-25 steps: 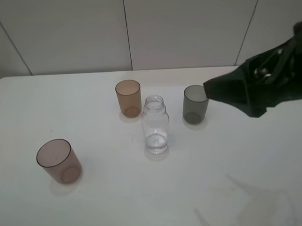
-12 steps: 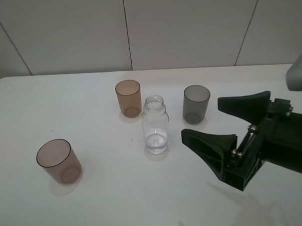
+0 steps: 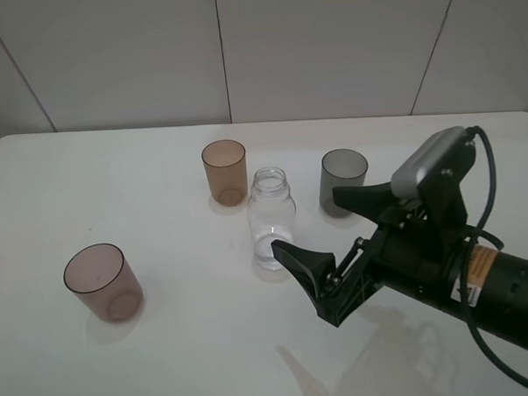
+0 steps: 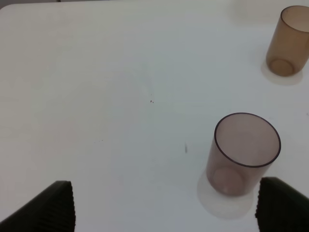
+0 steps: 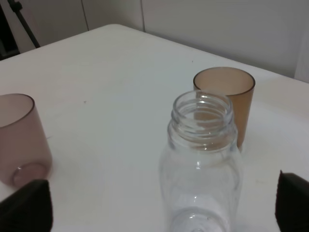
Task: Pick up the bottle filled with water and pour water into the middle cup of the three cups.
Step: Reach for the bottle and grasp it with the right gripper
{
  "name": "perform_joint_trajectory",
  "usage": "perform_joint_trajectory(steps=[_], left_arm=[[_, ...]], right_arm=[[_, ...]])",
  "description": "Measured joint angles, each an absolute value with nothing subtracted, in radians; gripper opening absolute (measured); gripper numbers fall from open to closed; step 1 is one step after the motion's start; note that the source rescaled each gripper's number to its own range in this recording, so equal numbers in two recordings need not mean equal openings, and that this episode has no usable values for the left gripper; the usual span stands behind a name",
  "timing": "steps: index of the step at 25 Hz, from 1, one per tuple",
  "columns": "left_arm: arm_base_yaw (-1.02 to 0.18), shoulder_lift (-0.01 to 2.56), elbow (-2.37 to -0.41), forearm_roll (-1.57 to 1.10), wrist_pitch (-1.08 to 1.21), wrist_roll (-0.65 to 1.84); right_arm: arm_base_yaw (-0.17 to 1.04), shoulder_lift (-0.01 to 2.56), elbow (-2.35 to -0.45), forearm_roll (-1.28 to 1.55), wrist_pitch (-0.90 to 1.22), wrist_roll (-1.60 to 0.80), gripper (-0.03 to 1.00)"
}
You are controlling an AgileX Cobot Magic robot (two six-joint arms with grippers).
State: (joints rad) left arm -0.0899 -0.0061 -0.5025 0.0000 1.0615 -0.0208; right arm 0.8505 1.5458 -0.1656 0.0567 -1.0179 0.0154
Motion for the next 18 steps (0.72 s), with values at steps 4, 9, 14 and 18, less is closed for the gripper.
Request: perform_joint_trajectory(steps=[4,9,14,18], left_arm=[[-0.09,-0.006,-0.503,0.0,1.062,-0.021],[-0.09,-0.006,-0.503,0.0,1.062,-0.021],[-0.09,-0.006,-0.503,0.0,1.062,-0.021],[-0.09,-0.006,-0.503,0.0,1.062,-0.021]], right_arm=[[0.851,1.659,-0.174,0.057,-1.123,0.016,1.0],[0.849,1.739,-0.229,0.057,-1.157,0.016,1.0],[0.849,1.82,-0.264,0.057,-1.194,0.016,1.0],[0.849,1.863,-0.264,0.099,-1.2,0.016,1.0]])
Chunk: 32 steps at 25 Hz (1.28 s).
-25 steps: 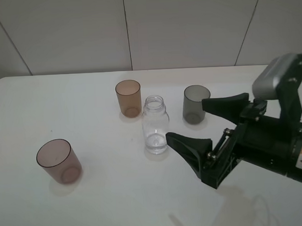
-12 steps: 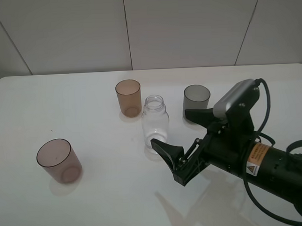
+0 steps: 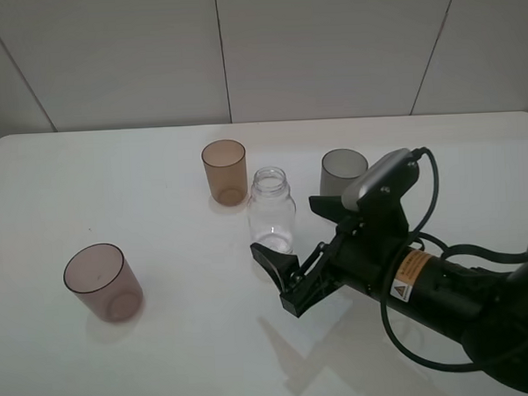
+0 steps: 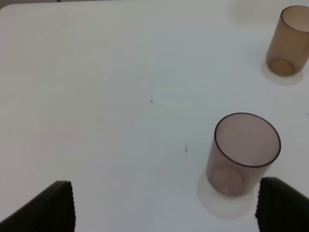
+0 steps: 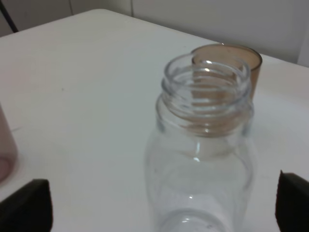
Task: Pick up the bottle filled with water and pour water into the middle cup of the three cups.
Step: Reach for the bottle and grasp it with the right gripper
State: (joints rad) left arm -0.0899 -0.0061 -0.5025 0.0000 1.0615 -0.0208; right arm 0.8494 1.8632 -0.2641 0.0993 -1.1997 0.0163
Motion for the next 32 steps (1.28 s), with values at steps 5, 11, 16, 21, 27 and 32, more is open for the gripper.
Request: perform_joint_trajectory(steps=[5,11,16,21,27,32], left_arm=[[-0.09,-0.006,-0.503,0.0,1.062,-0.021],[-0.09,-0.006,-0.503,0.0,1.062,-0.021],[-0.09,-0.006,-0.503,0.0,1.062,-0.021],[-0.09,-0.006,-0.503,0.0,1.062,-0.021],[-0.09,-0.006,-0.503,0.0,1.062,-0.021],[-0.09,-0.006,-0.503,0.0,1.062,-0.021]], right_arm=[[0.849,1.908,-0.28,0.112,-1.202,0.016,1.0],[0.849,1.964,-0.313,0.131,-1.204,0.016,1.0],[0.849,1.994,-0.341,0.172,-1.208,0.016,1.0],[0.849,2.01,-0.371,0.208,-1.208,0.016,1.0],[0.849,2.03,-0.384,0.208,-1.208,0.016,1.0],[0.849,2.041,-0.433,0.208,-1.208,0.016,1.0]])
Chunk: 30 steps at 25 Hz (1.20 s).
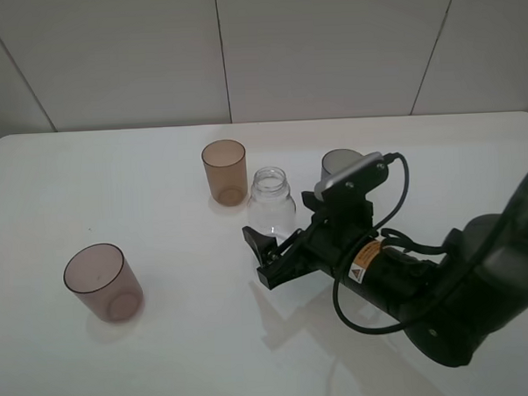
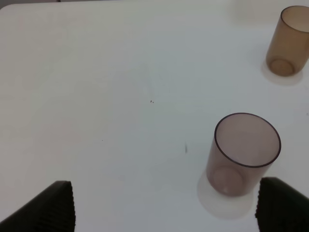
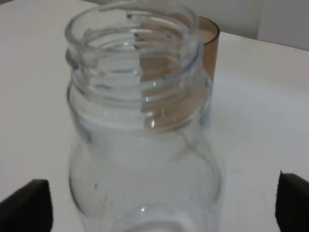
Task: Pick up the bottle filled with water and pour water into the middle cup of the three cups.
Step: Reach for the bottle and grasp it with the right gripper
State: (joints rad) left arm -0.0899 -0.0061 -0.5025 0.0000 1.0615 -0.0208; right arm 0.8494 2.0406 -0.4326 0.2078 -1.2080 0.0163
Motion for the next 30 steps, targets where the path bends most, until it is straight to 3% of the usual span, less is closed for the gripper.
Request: perform_joint_trajectory(steps=[30], left_arm=[[-0.09,-0.006,-0.503,0.0,1.062,-0.021]], right_arm=[[0.849,2.118,-0.542,0.292,-1.155,0.042,1.0]])
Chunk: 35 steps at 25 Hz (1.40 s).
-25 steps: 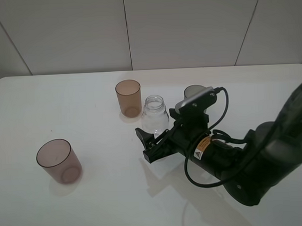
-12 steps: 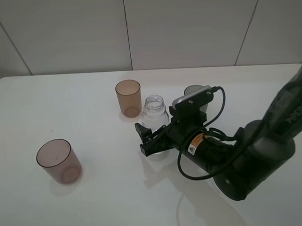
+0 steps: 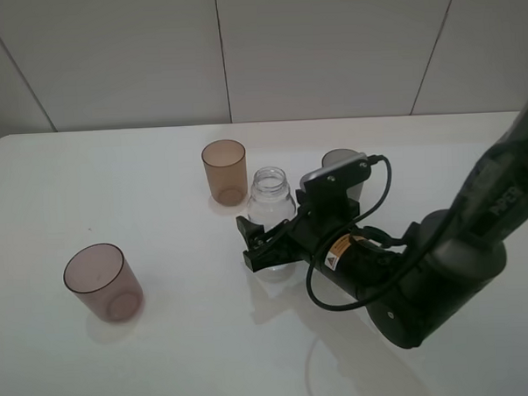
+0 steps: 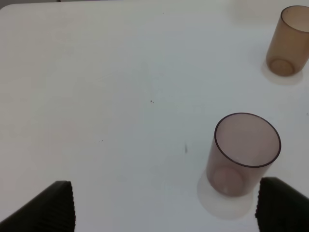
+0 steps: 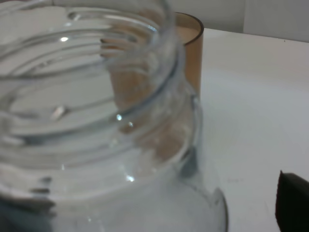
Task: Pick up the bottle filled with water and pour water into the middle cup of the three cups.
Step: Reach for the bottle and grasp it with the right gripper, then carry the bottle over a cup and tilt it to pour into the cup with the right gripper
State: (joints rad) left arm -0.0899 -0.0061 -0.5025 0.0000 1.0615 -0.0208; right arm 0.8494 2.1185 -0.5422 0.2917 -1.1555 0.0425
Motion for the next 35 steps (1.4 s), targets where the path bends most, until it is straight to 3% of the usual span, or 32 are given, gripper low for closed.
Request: perform_joint_trajectory(steps=[2,4,6,7,8,22,29,35], left_arm=[[-0.09,-0.006,-0.503,0.0,1.062,-0.021],[-0.09,-0.006,-0.503,0.0,1.062,-0.021],[-0.09,-0.006,-0.503,0.0,1.062,-0.021],[-0.09,-0.006,-0.503,0.0,1.062,-0.021],[-0.09,-0.006,-0.503,0.0,1.062,-0.021],[-0.09,-0.006,-0.503,0.0,1.062,-0.021],[-0.09,-0.006,-0.503,0.0,1.062,-0.021],[-0.09,-0.006,-0.503,0.0,1.062,-0.021]], right_arm=[[0.849,2.118,-0.542,0.294,-1.155,0.054,0.97],[0.849,2.118,-0.542,0.294,-1.155,0.075,0.78],[0.849,2.118,-0.543,0.294,-1.153,0.087,0.38],[0.849,2.118,-0.543,0.296,-1.15,0.093,0.0],[0.849,2.118,-0.543,0.296,-1.148,0.094,0.04],[0.849,2.037,-0.543,0.319,-1.055,0.0,0.04],[0.849,1.751,-0.562,0.388,-0.668,-0.173,0.04],[0.786,1.564,-0.703,0.392,-0.221,-0.359,0.04]])
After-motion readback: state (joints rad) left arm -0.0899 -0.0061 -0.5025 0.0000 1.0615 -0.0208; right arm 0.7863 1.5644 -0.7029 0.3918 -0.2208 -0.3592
